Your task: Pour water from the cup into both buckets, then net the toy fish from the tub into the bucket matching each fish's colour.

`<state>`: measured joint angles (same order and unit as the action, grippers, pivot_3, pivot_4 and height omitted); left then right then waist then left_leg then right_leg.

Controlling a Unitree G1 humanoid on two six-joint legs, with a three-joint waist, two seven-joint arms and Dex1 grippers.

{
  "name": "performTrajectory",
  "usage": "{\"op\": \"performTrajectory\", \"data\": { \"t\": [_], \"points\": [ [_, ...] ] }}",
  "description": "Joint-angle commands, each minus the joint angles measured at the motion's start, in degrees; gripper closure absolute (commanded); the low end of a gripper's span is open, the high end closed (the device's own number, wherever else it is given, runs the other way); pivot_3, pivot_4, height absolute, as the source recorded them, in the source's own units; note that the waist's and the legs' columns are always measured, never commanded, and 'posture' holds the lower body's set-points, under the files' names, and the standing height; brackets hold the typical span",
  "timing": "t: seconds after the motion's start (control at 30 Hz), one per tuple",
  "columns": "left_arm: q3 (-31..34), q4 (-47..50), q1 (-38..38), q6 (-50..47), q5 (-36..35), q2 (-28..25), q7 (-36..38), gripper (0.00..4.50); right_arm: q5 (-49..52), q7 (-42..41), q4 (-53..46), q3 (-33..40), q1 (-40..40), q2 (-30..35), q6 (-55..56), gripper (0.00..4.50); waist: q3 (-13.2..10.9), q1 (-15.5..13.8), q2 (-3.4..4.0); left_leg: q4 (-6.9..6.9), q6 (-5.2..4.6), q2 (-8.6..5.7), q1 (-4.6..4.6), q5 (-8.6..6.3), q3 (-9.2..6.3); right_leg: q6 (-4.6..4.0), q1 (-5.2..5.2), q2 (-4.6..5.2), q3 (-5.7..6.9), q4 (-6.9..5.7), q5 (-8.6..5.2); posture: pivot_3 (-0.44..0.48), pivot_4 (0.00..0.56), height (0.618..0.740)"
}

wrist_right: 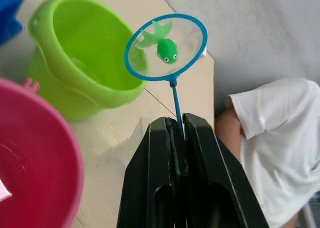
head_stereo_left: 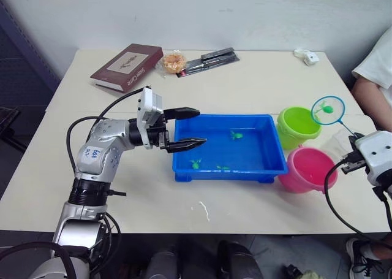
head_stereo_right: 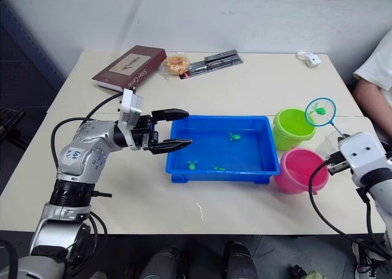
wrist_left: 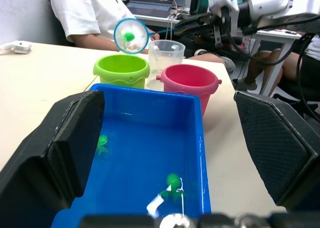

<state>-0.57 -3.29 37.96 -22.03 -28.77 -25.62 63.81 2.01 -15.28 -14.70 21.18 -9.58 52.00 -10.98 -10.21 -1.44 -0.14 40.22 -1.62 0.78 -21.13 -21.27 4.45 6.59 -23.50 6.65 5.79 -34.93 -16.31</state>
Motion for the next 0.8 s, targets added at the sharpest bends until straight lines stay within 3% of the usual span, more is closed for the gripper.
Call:
{"op": "performTrajectory", "data": {
  "t": [0.03,0.23,0.4,0.8],
  "points": [
    [0.1,1.6,0.7,0.6,-0.3,0.2,-0.3,0.04,-14.0,3.5,2.8,-2.4,0.8,5.1,7.1,4.50,0.0,0.1,0.01,0.00,0.00,-0.01,0.01,0.00,0.01,0.00,0.00,0.00,-0.01,-0.01,0.00,0.000,0.150,0.740],
    [-0.2,1.2,0.6,1.8,0.1,0.8,-0.4,0.04,-29.1,8.2,7.3,-7.6,2.2,9.3,16.7,4.50,0.0,0.0,0.02,0.00,0.06,0.03,0.00,0.03,0.00,-0.01,0.00,-0.01,0.01,-0.01,0.00,0.000,0.150,0.740],
    [-0.4,0.8,0.7,3.0,0.4,1.1,-0.4,0.04,-37.0,9.5,9.0,-9.6,2.9,10.1,18.2,4.50,0.0,0.1,0.02,0.00,0.09,0.02,0.00,0.05,0.00,-0.01,0.00,-0.01,0.01,-0.02,0.00,0.000,0.150,0.740],
    [-0.8,1.0,0.3,3.8,0.8,1.9,-1.1,0.04,-39.3,9.4,8.6,-7.2,3.3,8.4,19.3,4.50,0.0,0.0,0.02,0.00,0.11,0.04,-0.01,0.06,-0.01,-0.01,0.01,-0.01,0.04,-0.02,-0.01,0.000,0.150,0.740]
  ]
}}
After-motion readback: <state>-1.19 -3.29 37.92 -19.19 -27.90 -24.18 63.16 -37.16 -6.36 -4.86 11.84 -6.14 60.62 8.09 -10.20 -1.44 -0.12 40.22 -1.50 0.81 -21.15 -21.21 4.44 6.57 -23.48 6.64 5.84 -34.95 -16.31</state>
